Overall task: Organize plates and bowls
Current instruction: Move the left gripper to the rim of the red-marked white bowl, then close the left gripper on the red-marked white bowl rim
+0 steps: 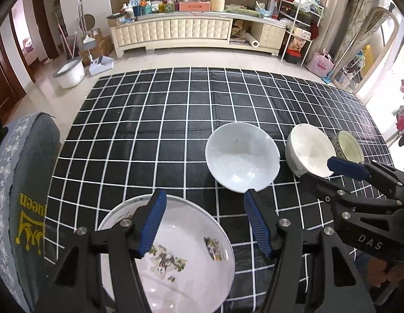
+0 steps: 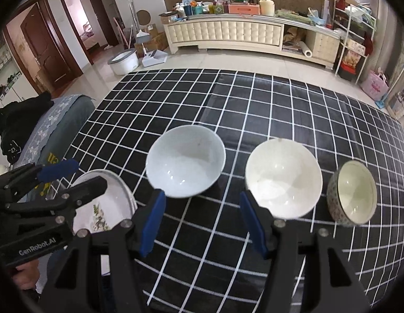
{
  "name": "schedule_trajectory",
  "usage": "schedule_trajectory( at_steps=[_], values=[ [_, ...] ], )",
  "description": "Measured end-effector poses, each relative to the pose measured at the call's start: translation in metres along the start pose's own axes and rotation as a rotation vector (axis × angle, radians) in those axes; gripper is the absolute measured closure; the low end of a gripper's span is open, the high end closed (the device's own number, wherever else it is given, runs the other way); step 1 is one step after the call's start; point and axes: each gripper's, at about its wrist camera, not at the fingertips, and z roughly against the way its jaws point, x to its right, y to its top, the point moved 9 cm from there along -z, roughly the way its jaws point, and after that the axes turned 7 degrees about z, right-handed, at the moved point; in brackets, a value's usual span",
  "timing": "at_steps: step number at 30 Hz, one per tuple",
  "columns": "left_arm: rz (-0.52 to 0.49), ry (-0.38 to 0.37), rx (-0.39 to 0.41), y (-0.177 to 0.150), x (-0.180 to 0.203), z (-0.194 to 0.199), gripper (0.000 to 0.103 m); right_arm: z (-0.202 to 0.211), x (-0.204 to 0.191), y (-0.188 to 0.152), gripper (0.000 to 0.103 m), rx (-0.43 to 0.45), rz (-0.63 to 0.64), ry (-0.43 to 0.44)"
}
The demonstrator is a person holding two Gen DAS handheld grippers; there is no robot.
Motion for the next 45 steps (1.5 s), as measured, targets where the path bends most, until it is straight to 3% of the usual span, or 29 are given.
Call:
schedule_trajectory(
  at_steps=[5, 6, 8, 20, 21, 25, 29, 34, 36, 45],
  values=[
    [-0.016, 0.015, -0.030, 0.007, 0.001, -0.025, 0.042, -0.018, 0.007, 0.007, 0.039, -0.017, 0.015, -0.010],
    [-0.022, 0.019, -0.038, 0.007, 0.001, -0.030, 0.036, -0.022, 0.008, 0.008, 0.039, -0.025, 0.016, -0.014],
    [-0.027, 0.027, -0.040, 0.010, 0.000, -0.039, 0.033, -0.030, 0.011, 0.008, 0.039, -0.040, 0.014, -0.018],
    [0.017, 0.004, -0.090, 0.026, -0.008, -0.082, 0.034, -0.062, 0.024, 0.022, 0.039, -0.075, 0.047, -0.053],
    [0.016, 0.003, -0.093, 0.026, -0.007, -0.085, 0.038, -0.066, 0.026, 0.023, 0.040, -0.080, 0.052, -0.061],
    [0.032, 0.020, -0.120, 0.024, -0.009, -0.097, 0.054, -0.075, 0.029, 0.021, 0.057, -0.102, 0.061, -0.061],
    [0.045, -0.015, -0.150, 0.017, -0.007, -0.106, 0.066, -0.082, 0.027, 0.018, 0.059, -0.125, 0.049, -0.014],
    [0.001, -0.022, -0.145, 0.015, 0.004, -0.106, 0.083, -0.091, 0.022, 0.012, 0.082, -0.144, 0.076, -0.014],
    [-0.010, -0.019, -0.136, 0.014, 0.009, -0.106, 0.093, -0.092, 0.022, 0.010, 0.087, -0.136, 0.081, -0.028],
    [-0.032, 0.004, -0.108, 0.010, 0.012, -0.096, 0.093, -0.085, 0.022, 0.004, 0.090, -0.121, 0.060, -0.040]
  ],
)
